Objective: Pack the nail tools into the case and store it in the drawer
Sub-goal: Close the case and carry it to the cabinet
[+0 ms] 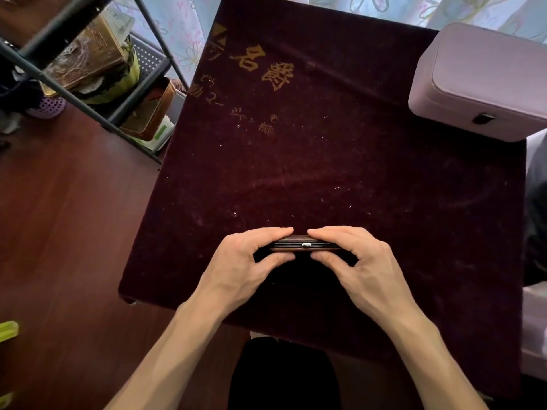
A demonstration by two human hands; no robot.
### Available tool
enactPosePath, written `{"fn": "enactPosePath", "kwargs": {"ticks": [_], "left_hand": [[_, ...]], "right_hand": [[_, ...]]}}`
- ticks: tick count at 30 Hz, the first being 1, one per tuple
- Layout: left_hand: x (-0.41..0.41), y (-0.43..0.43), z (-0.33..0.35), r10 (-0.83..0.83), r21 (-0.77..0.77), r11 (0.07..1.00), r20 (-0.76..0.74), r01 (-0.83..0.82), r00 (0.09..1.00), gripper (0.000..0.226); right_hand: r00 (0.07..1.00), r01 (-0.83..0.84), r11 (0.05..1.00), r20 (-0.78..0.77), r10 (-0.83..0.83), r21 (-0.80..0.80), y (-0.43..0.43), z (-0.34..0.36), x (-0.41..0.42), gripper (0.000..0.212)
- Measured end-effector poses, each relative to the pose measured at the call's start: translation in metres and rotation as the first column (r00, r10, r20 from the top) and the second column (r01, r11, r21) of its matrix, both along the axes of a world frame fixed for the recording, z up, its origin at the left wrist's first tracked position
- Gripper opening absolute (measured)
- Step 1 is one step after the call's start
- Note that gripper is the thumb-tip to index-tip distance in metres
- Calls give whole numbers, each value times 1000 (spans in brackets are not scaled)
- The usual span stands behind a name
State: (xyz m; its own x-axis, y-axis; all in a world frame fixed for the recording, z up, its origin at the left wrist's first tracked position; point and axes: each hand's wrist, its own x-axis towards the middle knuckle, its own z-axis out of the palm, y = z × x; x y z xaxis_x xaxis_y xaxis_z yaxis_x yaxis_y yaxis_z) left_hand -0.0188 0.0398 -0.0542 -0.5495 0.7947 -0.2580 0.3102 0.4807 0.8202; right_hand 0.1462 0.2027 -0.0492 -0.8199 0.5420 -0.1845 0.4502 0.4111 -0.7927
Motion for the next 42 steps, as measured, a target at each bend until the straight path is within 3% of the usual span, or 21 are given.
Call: {"fn": "enactPosePath", "kwargs": {"ticks": [31,34,38,42], "left_hand": [[5,0,-12,35,91,995,37,-38,999,36],[4,-1,-14,29,96,995,50,-34,998,35],[5,1,-7,121,12,992,196,-126,973,34],[5,-3,22,204,-149,975,299,-165,932,34]], "right_hand": [[999,49,999,0,-49,3,-1,-1,-4,35],[999,24,998,42,-27,55,-1,3,-8,30],[959,-192,945,257,123,265,-3,10,-31,27],[878,-300,930,443,181,215,-10,37,-46,28]]}}
